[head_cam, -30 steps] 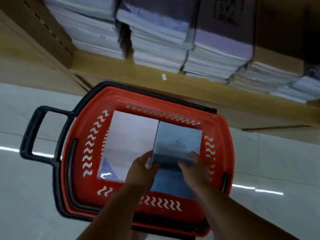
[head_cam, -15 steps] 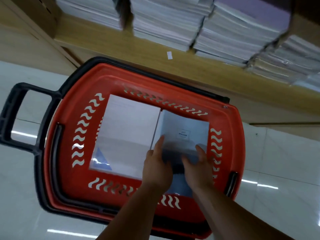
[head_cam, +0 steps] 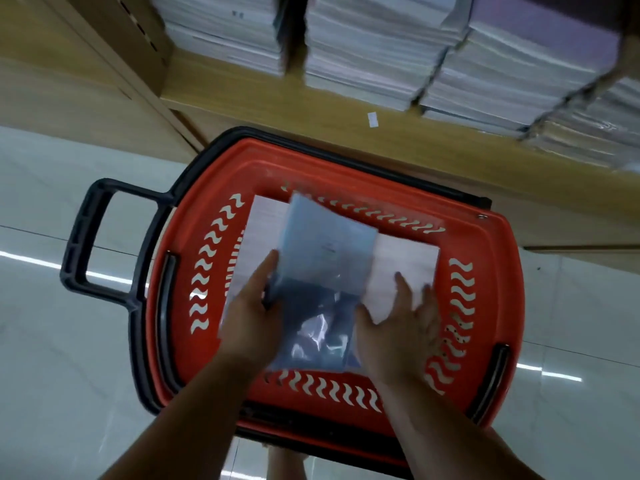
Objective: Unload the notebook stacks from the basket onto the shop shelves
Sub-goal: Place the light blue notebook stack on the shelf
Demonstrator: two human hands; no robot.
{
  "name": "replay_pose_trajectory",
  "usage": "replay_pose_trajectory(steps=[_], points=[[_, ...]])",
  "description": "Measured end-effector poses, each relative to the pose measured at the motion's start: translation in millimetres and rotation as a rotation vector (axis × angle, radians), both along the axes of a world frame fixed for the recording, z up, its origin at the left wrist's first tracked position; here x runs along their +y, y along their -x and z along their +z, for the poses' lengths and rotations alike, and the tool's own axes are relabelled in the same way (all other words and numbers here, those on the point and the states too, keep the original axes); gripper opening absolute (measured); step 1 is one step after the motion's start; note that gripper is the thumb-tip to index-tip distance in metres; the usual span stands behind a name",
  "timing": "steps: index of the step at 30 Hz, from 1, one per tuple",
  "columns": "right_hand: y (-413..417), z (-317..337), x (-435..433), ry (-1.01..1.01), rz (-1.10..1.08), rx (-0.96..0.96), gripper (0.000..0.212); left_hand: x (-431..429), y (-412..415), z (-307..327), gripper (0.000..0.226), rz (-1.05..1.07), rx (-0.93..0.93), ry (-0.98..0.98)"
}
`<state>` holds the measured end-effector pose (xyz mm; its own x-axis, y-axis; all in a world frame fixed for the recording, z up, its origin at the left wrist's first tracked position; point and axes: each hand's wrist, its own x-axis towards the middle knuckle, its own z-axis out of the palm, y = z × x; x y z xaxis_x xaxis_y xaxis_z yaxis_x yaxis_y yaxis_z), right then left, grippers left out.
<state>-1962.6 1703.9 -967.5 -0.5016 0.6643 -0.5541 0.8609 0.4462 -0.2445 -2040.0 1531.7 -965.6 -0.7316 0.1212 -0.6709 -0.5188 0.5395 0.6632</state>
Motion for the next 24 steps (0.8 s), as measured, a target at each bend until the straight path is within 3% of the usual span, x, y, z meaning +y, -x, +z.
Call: replay_pose_trajectory(steps=[4, 10, 16, 19, 24], points=[[19.4, -30.8, -27.2, 0.348, 0.024, 0.113, 0.077, -26.2, 19.5, -20.5, 0.070, -0.050, 0.025, 0.144], [28.7, -51.8, -47.8, 0.280, 0.147, 0.161, 0.079, -36.2, 28.3, -45.5, 0.071, -0.169, 0.061, 0.411], [26.3, -60.2, -55.2, 0.287, 0.153, 0.278, 0.074, -25.9, 42.1, -55.5, 0.076, -0.061, 0.024, 0.265], [28.8, -62.0, -50.8, 0.317, 0.157, 0.299, 0.075, -30.5, 51.8, -61.2, 0.088, -0.106, 0.033, 0.322], [26.5, -62.3, -56.7, 0.380, 0.123, 0.332, 0.080, -26.1, 51.6, -60.7, 0.085, -0.101, 0.013, 0.285]])
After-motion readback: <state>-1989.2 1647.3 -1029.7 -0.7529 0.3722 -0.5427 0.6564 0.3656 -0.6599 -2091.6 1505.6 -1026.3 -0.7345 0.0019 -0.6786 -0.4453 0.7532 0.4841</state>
